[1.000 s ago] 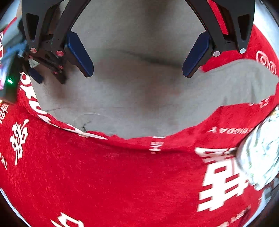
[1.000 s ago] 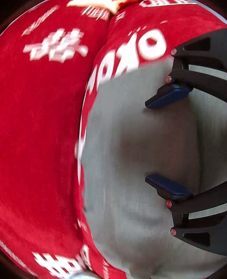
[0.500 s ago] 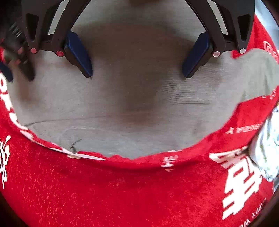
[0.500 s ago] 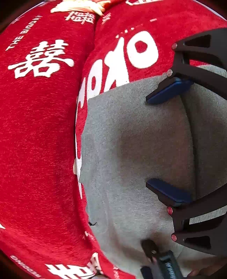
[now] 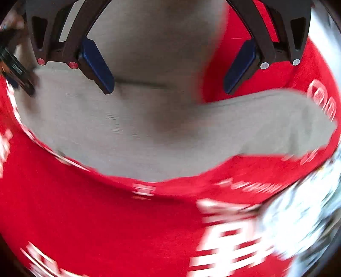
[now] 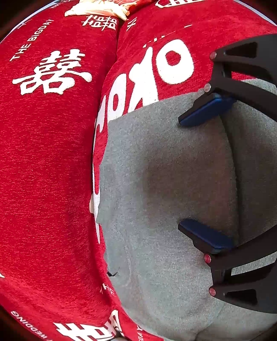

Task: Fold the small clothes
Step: 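Move the left gripper to the other sleeve cuff and grasp it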

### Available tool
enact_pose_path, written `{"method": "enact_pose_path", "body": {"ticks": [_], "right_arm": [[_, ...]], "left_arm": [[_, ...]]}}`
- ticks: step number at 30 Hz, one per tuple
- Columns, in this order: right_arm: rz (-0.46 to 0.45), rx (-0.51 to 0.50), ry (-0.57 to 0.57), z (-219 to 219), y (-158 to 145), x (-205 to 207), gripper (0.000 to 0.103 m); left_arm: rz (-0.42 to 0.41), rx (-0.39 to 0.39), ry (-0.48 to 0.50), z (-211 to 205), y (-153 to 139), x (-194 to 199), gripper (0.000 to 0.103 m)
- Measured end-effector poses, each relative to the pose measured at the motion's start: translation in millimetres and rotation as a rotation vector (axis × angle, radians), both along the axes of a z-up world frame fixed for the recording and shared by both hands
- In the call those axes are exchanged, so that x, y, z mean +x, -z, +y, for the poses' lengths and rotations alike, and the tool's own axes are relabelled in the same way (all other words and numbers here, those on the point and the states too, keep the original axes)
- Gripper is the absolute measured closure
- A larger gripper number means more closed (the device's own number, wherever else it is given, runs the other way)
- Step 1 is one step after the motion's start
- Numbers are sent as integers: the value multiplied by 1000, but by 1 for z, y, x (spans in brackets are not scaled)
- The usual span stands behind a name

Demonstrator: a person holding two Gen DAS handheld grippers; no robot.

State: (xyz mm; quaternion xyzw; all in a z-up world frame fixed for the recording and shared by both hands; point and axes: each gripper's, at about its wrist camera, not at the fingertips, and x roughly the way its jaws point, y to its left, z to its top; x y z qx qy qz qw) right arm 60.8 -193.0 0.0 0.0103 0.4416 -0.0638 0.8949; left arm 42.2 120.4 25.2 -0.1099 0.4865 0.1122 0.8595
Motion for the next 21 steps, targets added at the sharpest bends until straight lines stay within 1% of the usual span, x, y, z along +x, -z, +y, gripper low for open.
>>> {"method": "enact_pose_path", "body": {"ticks": [2, 4, 7, 8, 10, 11, 13, 14, 15, 16, 18, 20, 21], "right_arm": [[0, -2, 1, 0, 0, 0, 11], [0, -5, 2, 1, 0, 0, 11], [0, -9, 3, 1, 0, -1, 11], [0, -11, 4, 2, 0, -1, 11], [0, -14, 5, 2, 0, 0, 11], [0, -16, 6, 2, 0, 0, 11], [-1, -21, 7, 3, 0, 0, 11], [-1, -23, 8, 3, 0, 0, 11], [-1, -27, 9, 3, 0, 0, 10], [-1, -30, 11, 3, 0, 0, 10], [-1, -37, 13, 3, 0, 0, 10], [-2, -45, 14, 4, 0, 0, 10], [-2, -47, 14, 3, 0, 0, 10]], "left_arm": [[10, -9, -128, 42, 4, -11, 0], [20, -14, -294, 97, 10, -29, 1], [18, -35, -511, 171, 15, -57, 1], [12, -42, -576, 193, 15, -66, 1], [0, -86, -677, 237, 20, -81, 1], [-4, -109, -705, 253, 23, -83, 1], [11, -204, -731, 283, 39, -79, 1], [13, -191, -749, 290, 39, -77, 1], [11, -169, -741, 295, 37, -70, 1], [29, -159, -730, 296, 38, -63, 1], [58, -108, -729, 300, 40, -49, 1], [53, -76, -719, 302, 39, -38, 2], [40, -47, -701, 301, 37, -33, 12]]}}
